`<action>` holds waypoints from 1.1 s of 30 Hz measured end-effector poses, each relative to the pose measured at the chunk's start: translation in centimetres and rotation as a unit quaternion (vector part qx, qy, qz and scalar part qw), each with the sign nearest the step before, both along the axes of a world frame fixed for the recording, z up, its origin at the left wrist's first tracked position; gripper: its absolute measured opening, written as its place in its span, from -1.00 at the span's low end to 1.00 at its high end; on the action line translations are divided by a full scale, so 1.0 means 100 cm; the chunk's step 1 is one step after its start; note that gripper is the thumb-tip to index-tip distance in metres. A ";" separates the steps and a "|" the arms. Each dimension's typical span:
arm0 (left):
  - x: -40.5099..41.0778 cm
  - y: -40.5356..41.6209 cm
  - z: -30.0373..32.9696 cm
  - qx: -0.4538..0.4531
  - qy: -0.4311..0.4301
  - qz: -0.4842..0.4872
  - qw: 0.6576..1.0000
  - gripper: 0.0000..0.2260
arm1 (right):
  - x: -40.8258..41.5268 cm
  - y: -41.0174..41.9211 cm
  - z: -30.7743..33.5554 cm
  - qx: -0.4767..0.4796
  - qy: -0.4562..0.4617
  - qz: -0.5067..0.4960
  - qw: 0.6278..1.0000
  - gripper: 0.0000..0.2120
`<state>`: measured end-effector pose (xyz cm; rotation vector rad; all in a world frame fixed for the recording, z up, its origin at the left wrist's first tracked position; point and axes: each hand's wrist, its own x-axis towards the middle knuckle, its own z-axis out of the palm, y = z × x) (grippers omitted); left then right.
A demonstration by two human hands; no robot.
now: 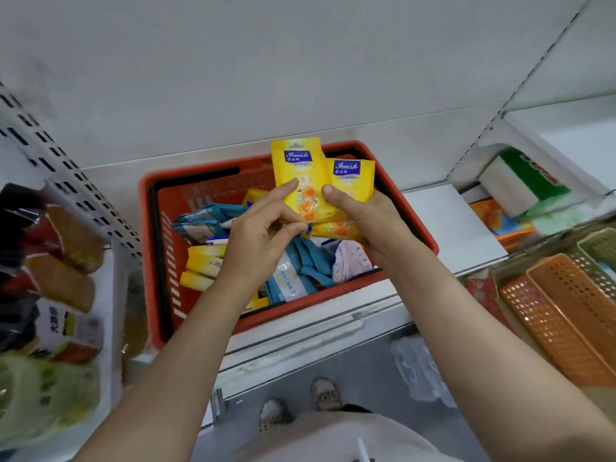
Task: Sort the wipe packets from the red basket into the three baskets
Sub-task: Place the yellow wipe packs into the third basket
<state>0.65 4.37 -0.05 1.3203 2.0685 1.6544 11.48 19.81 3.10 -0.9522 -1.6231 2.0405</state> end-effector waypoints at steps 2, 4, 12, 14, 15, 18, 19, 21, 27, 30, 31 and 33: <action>0.004 0.002 0.000 0.012 0.003 -0.002 1.000 -0.98 | 0.004 -0.006 0.004 -0.020 0.010 -0.010 1.000 -0.61; 0.012 0.005 0.001 0.021 0.011 -0.013 1.000 -0.97 | 0.008 -0.012 0.005 -0.023 0.017 -0.015 0.999 -0.59; 0.043 0.030 0.031 -0.087 0.060 0.070 0.992 -0.32 | 0.083 0.003 0.019 0.064 -0.031 0.018 0.997 -0.60; 0.056 0.047 0.036 -0.158 0.100 0.048 0.981 -0.09 | 0.120 0.012 0.023 0.094 -0.059 0.050 0.993 -0.61; 0.063 0.054 0.039 -0.179 0.080 0.012 0.980 -0.02 | 0.134 0.016 0.023 0.110 -0.069 0.055 0.990 -0.61; 0.116 0.085 0.042 -0.190 0.000 -0.095 0.977 0.01 | 0.193 0.032 0.023 0.138 -0.103 0.031 0.985 -0.54; 0.140 0.098 0.041 -0.195 0.003 -0.103 0.975 0.02 | 0.219 0.040 0.021 0.134 -0.109 0.021 0.985 -0.49; 0.192 0.122 0.038 -0.200 -0.021 -0.108 0.974 0.01 | 0.276 0.057 0.015 0.116 -0.121 -0.006 0.986 -0.40; 0.346 0.178 0.023 -0.203 -0.179 -0.178 0.946 -0.73 | 0.451 0.103 0.000 -0.001 -0.066 -0.106 0.992 -0.57; 0.401 0.200 0.008 -0.216 -0.206 -0.181 0.937 -0.84 | 0.516 0.129 -0.020 -0.016 -0.088 -0.167 0.982 -0.77; 0.414 0.206 0.002 -0.227 -0.218 -0.176 0.933 -0.82 | 0.533 0.138 -0.029 -0.017 -0.096 -0.177 0.979 -0.76; 0.434 0.216 -0.009 -0.248 -0.245 -0.161 0.923 -0.81 | 0.560 0.156 -0.043 -0.020 -0.108 -0.175 0.978 -0.70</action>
